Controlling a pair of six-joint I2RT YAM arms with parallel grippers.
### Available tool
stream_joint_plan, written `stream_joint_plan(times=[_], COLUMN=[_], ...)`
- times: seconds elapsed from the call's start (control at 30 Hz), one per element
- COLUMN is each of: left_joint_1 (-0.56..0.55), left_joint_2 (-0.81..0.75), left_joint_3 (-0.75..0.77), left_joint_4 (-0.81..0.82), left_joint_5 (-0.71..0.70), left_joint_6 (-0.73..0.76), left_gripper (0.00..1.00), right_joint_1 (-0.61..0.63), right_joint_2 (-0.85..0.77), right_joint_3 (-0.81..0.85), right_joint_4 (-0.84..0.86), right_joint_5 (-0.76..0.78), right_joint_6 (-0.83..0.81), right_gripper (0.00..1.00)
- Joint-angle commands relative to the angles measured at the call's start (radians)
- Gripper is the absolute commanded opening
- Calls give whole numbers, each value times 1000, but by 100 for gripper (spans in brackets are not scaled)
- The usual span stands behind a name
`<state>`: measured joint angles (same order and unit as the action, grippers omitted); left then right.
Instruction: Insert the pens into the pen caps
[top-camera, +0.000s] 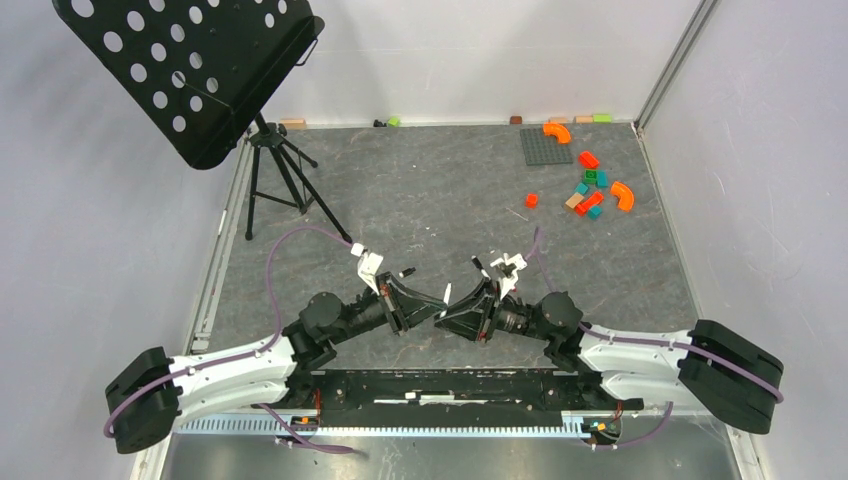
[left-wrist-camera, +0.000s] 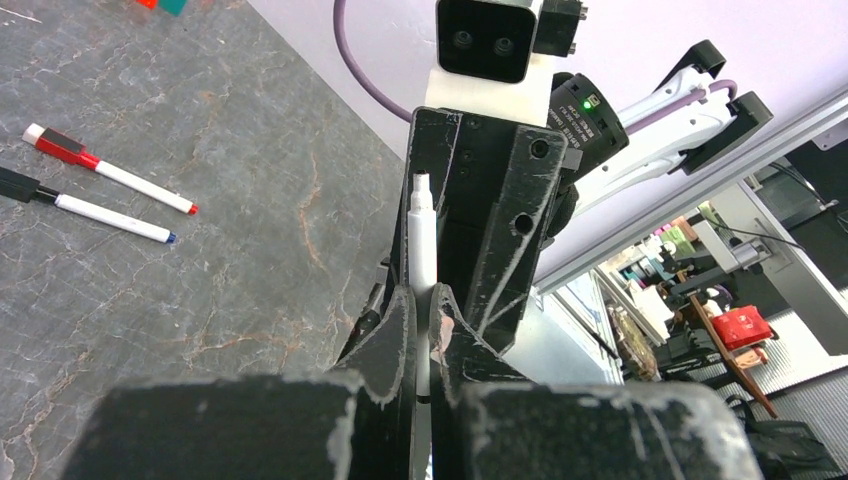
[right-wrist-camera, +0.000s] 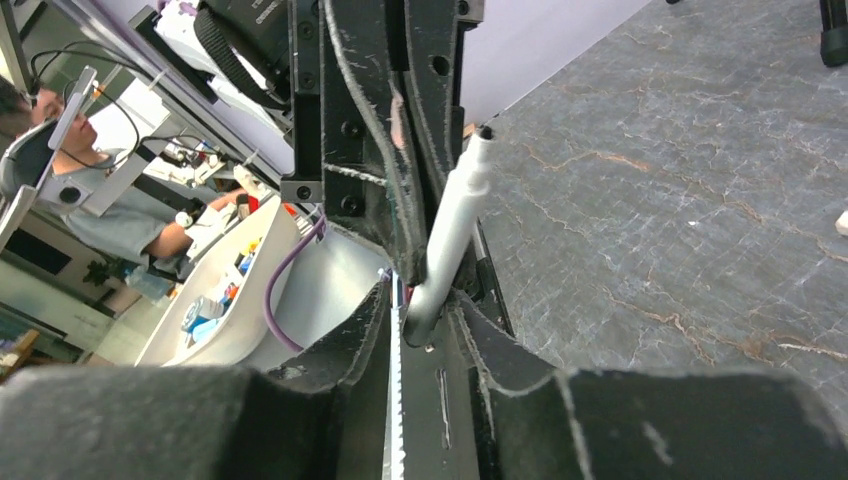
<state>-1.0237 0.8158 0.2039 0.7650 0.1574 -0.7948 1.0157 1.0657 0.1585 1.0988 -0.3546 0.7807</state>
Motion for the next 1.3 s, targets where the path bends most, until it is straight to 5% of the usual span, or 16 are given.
stream_joint_plan(times=[0.0, 0.23, 0.4, 0.5, 0.73, 1.27], left_joint_1=[-7, -7, -7, -7, -7, -7], left_joint_2=[-15, -51, -172, -268, -350, -173], left_joint_3=[-11, -27, -35, -16, 104, 147], left_joint_4=[36, -1, -120, -249, -551, -556], left_joint_5=[-4, -35, -75, -98, -92, -60], left_joint_6=[-15, 7, 50, 89, 222, 209], left_gripper=[2, 5, 53, 65, 64, 50], right_joint_1=[7, 11, 12, 20, 84, 128], right_joint_2=[21, 45, 2, -29, -66, -62], right_joint_3=[46, 61, 67, 119, 248, 322], right_joint_4=[40, 23, -143, -383, -749, -837], right_joint_5=[22, 25, -10, -28, 47, 98], right_joint_6=[-12, -21, -99, -205, -375, -418], right_gripper=[26, 0, 0, 0, 0, 0])
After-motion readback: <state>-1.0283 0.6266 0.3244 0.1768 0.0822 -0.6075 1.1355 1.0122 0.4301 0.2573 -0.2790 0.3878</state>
